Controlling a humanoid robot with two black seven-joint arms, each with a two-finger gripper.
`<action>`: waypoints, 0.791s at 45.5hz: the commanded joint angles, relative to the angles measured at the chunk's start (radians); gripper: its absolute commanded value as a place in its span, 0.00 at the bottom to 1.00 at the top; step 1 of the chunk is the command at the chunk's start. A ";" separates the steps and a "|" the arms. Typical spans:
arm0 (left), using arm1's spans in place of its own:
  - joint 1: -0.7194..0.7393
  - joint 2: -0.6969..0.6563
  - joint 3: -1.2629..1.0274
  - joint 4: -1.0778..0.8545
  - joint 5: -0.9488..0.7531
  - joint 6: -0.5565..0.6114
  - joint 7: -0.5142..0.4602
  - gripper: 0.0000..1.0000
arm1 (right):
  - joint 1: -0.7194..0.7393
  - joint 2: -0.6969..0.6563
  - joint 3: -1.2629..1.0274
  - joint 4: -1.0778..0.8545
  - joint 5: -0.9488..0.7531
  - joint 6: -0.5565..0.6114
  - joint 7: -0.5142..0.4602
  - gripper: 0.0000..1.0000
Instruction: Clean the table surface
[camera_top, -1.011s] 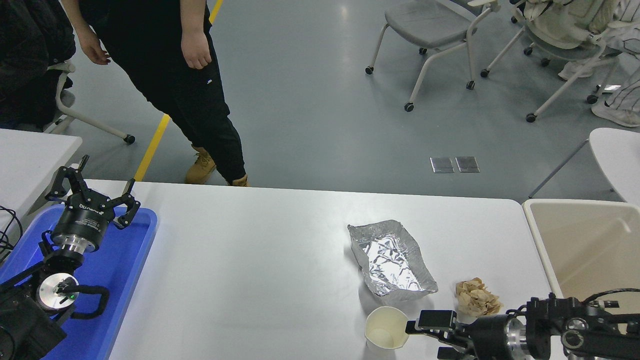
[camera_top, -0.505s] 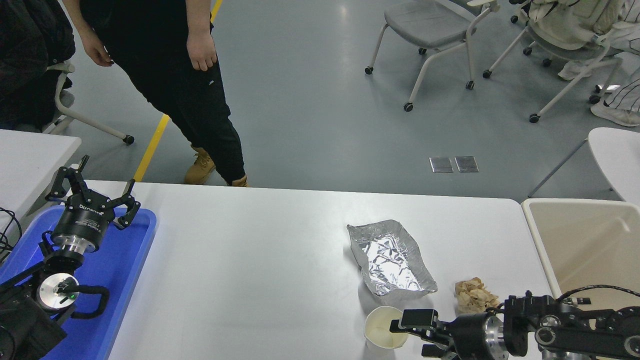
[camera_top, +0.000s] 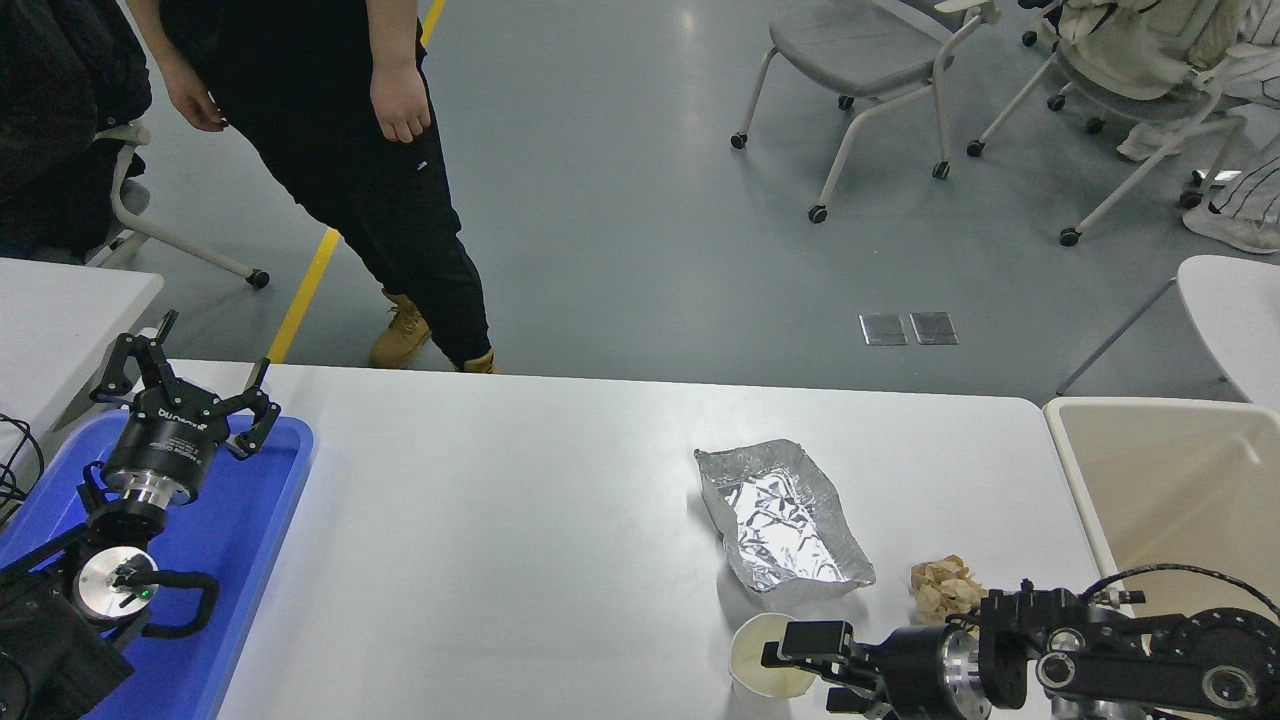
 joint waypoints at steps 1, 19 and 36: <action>0.000 0.000 0.000 0.000 0.000 0.000 0.000 1.00 | 0.005 0.025 -0.014 -0.017 -0.067 0.000 -0.003 0.63; 0.000 0.000 0.000 0.000 0.000 0.000 0.000 1.00 | 0.032 0.031 -0.036 -0.020 -0.101 0.008 -0.122 0.00; 0.000 0.000 0.000 0.000 0.000 0.000 0.000 1.00 | 0.064 -0.011 -0.036 0.002 -0.078 0.009 -0.125 0.00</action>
